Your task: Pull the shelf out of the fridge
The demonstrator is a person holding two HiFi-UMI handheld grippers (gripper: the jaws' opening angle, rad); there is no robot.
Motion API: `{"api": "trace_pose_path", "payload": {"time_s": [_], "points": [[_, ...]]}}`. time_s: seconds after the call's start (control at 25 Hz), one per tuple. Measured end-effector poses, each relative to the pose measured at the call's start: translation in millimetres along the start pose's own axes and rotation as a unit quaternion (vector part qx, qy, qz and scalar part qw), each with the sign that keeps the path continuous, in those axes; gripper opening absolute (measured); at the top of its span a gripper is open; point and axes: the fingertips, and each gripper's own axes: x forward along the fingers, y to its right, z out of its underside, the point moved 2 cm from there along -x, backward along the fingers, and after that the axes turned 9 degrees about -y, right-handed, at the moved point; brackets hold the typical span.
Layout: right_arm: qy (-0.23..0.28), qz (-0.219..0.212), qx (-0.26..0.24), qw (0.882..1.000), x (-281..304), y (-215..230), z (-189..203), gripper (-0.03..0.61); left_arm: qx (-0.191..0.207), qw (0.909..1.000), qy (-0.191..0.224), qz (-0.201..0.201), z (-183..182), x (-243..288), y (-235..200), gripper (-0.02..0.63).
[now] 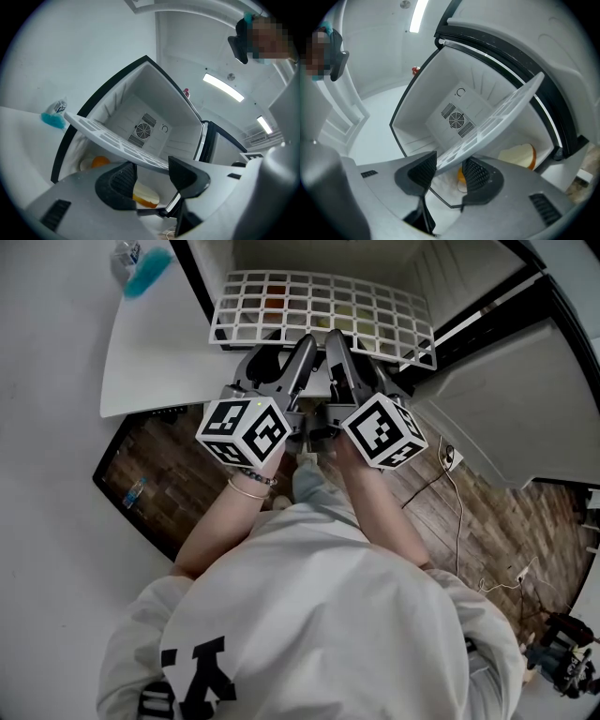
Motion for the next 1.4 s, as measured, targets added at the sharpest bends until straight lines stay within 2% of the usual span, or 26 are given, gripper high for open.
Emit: {"api": "trace_pose_path", "payload": {"time_s": [1.4], "points": [[0.01,-0.003,0.008,1.0,-44.2,-15.4,17.5,0.176,-0.012,0.9999,0.003,0.01,15.4,-41.3,21.5,0.198]]}}
